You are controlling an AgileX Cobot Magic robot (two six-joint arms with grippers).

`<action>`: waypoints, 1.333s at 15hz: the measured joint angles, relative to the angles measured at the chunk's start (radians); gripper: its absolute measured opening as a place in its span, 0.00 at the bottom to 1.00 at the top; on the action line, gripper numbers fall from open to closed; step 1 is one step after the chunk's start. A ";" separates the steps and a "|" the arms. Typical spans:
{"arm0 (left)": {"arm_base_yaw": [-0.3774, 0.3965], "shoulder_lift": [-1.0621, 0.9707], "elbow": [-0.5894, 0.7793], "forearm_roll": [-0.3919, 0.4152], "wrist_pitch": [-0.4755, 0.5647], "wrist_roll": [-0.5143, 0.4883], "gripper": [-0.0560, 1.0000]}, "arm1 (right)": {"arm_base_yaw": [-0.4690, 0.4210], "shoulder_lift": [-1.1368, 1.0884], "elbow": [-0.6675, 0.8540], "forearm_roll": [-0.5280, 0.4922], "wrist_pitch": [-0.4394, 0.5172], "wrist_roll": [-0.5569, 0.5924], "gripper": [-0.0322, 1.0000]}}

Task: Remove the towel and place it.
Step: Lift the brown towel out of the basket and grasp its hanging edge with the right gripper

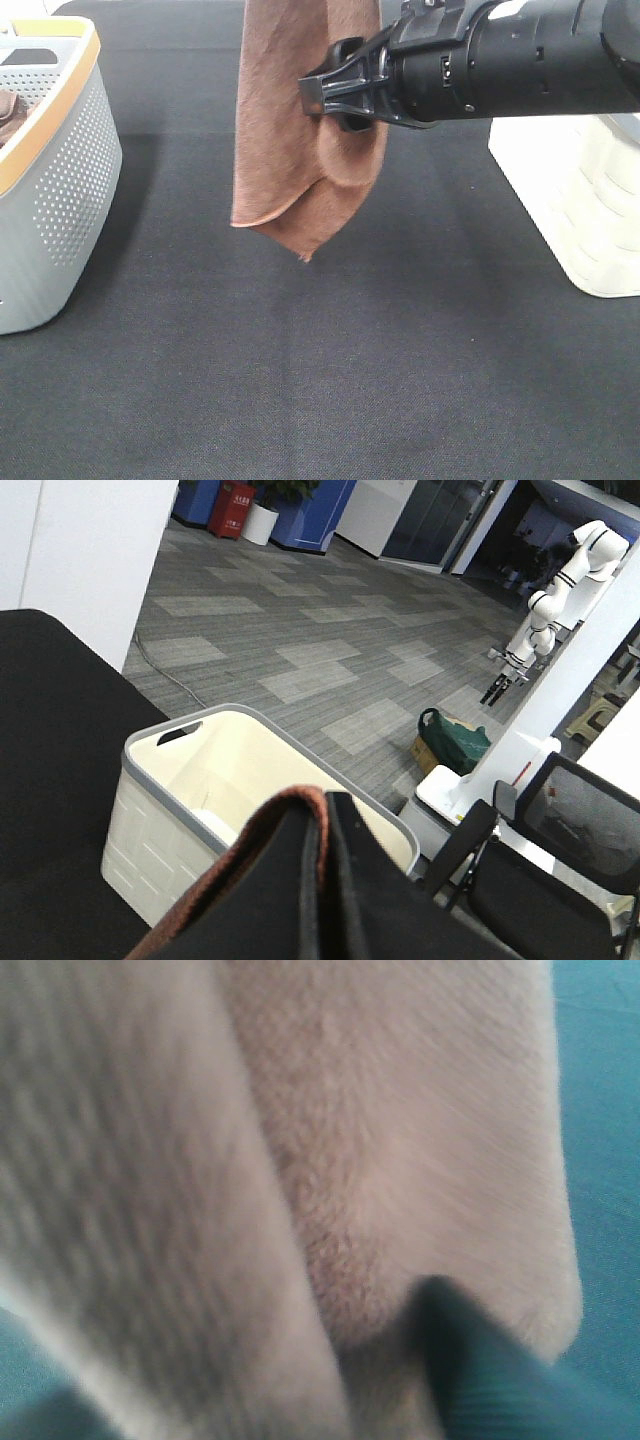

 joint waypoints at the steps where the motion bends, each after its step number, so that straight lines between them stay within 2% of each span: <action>1: 0.000 -0.001 0.000 0.033 -0.006 0.000 0.05 | 0.000 0.000 0.000 0.000 0.008 0.000 0.38; 2: 0.000 -0.001 0.000 0.066 -0.013 0.000 0.05 | 0.000 0.000 0.000 0.000 0.025 0.000 0.35; 4: 0.000 -0.001 0.000 0.124 -0.040 0.000 0.05 | 0.000 0.000 0.000 0.000 0.057 0.000 0.34; 5: 0.000 -0.001 0.000 0.144 -0.050 0.000 0.05 | 0.000 0.000 0.000 0.000 0.068 0.000 0.38; 8: 0.000 -0.001 0.000 0.161 -0.075 0.000 0.05 | 0.000 0.000 0.000 0.000 0.093 0.000 0.61; 9: 0.000 -0.001 0.000 0.166 -0.075 0.000 0.05 | 0.000 0.000 0.000 -0.004 0.109 0.000 0.61; 14: 0.000 -0.001 0.000 0.176 -0.075 0.000 0.05 | 0.000 0.000 0.000 -0.017 0.139 0.000 0.40; 17: 0.000 -0.001 0.000 0.176 -0.075 0.000 0.05 | 0.000 0.000 0.000 0.014 0.190 0.001 0.35; 20: 0.000 -0.001 0.000 0.176 -0.075 0.000 0.05 | 0.000 0.000 0.000 0.065 0.220 0.016 0.34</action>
